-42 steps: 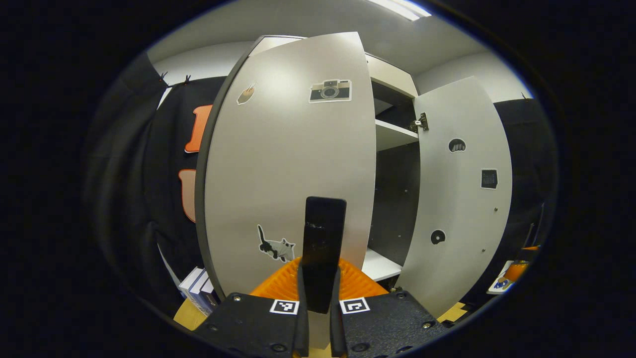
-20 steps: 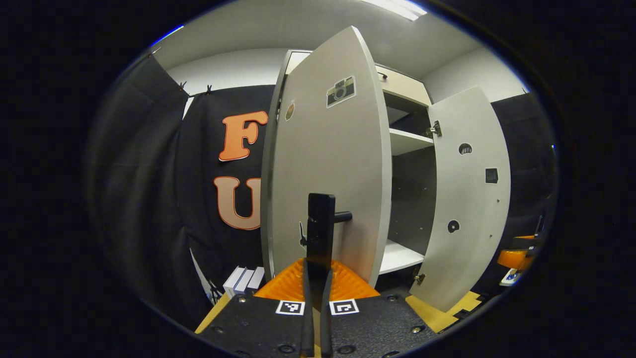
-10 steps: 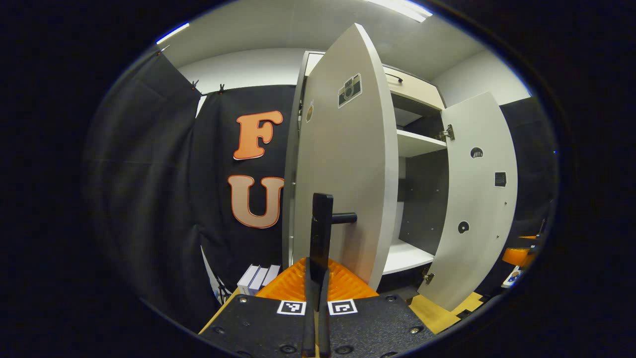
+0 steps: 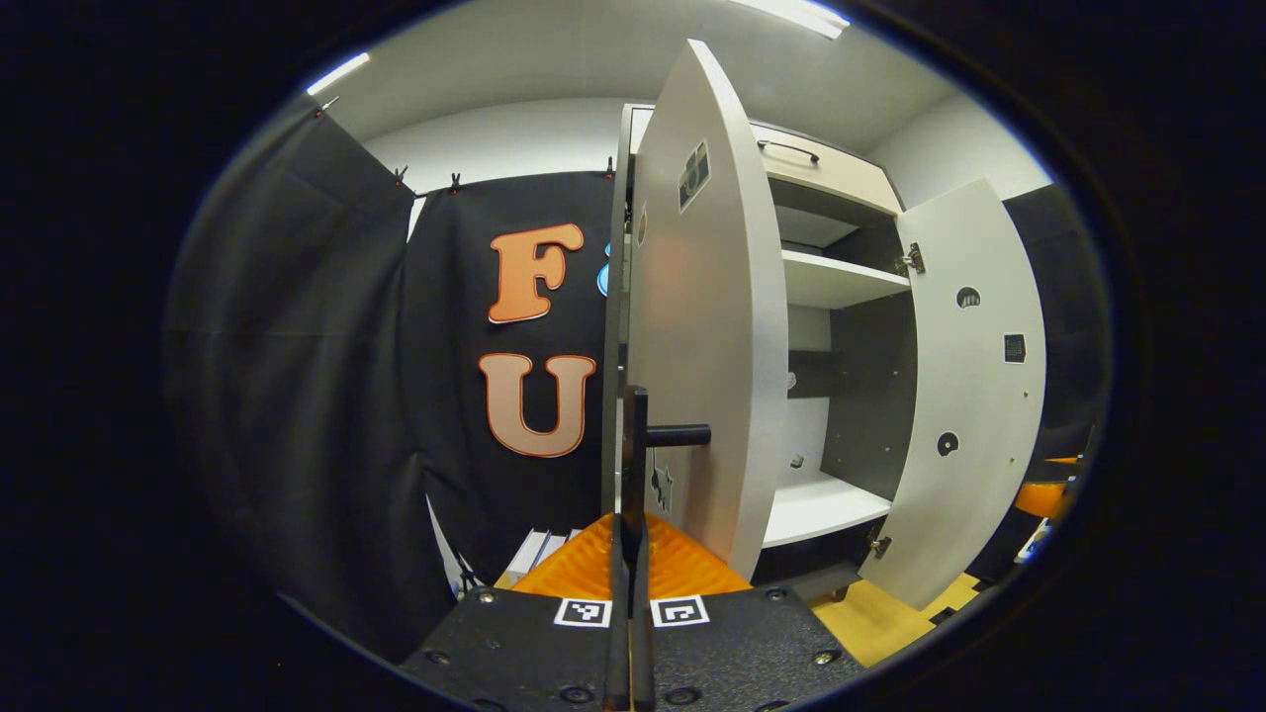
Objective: Open the right door of the double-door shoe cabinet with the right hand, and open the left door with the left hand.
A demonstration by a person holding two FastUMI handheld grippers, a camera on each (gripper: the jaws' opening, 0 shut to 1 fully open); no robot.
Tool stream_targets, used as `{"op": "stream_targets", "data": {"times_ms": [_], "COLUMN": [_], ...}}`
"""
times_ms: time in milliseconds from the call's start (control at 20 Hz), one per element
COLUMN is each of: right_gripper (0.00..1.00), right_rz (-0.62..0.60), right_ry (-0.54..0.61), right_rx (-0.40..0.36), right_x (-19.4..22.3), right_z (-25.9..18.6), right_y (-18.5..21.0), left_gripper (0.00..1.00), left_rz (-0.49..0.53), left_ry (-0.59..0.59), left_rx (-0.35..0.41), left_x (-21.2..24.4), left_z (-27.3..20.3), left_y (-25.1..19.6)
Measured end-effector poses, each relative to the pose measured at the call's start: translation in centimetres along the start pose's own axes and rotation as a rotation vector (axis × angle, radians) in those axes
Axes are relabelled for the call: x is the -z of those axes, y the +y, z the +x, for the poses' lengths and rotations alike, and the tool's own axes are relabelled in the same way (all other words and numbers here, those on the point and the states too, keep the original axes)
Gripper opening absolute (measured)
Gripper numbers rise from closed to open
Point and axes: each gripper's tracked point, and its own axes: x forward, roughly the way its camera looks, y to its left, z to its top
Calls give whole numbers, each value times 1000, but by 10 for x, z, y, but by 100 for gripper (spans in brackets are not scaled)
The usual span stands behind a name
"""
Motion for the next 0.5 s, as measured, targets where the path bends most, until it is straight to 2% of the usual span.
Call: {"op": "stream_targets", "data": {"times_ms": [300,500], "right_gripper": [99,98], "right_rz": [-13,3], "right_ry": [6,10], "right_rx": [15,-8], "right_x": [1,1], "right_z": [1,2], "right_y": [-10,-5], "left_gripper": [1,1], "left_rz": [-26,-66], "left_ry": [3,10], "left_rx": [-17,-42], "left_x": [0,4], "left_z": [-3,-9], "left_y": [12,31]}}
